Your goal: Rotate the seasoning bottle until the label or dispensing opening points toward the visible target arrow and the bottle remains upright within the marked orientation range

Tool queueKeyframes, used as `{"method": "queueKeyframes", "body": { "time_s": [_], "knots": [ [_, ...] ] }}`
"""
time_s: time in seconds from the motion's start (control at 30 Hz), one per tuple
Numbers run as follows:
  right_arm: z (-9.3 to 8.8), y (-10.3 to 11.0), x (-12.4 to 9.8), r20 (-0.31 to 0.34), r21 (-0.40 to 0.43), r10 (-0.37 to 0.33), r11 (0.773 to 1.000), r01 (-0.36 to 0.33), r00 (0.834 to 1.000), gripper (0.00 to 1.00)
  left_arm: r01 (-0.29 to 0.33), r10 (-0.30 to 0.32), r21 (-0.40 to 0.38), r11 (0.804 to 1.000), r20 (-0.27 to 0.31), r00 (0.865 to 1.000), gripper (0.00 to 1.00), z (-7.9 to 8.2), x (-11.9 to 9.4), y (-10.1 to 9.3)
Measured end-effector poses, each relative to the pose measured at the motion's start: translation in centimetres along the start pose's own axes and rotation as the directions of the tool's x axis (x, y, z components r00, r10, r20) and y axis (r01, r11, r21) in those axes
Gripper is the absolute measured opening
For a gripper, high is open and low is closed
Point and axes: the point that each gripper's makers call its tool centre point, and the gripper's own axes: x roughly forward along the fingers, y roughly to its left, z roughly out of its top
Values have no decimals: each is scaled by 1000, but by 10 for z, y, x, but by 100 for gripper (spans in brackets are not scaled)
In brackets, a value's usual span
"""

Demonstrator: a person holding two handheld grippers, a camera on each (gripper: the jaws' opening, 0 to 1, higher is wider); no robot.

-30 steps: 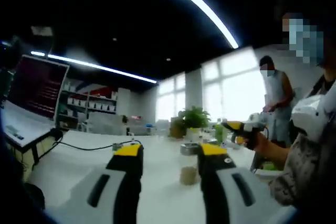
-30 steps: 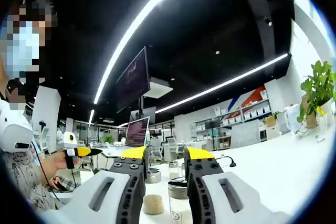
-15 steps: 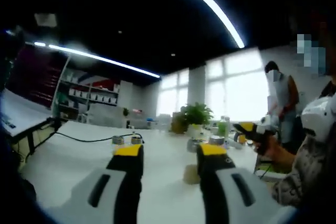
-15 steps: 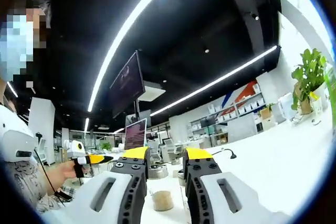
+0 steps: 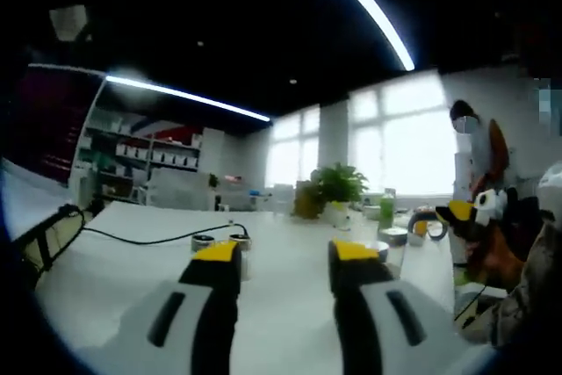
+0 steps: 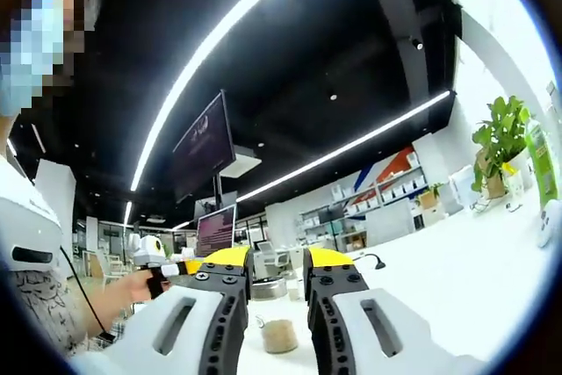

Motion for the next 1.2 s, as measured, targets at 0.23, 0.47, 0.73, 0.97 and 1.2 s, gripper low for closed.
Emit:
{"method": "queueKeyframes", "body": {
  "time_s": [0.23, 0.47, 0.73, 0.97, 1.2],
  "knots": [
    [2, -2, -11, 1, -20, -46, 999, 46, 999, 20, -18, 18, 27, 999, 16, 1000, 41, 3, 13, 10],
    [0, -5, -19, 3, -20, -81, 997, 81, 997, 18, 22, -21, 42, 999, -26, 999, 39, -7, 37, 3],
    [0, -4, -25, 21, 3, -103, 995, 103, 994, 18, 40, -39, 49, 998, -14, 999, 38, -3, 52, 1],
    [1, -10, -32, 34, 12, -128, 992, 128, 991, 18, 46, -46, 43, 998, -21, 999, 38, -2, 68, 3],
    [6, -16, -38, 55, 30, -146, 989, 145, 988, 18, 86, -84, 36, 996, -71, 994, 38, -12, 85, -4]
  ]
}}
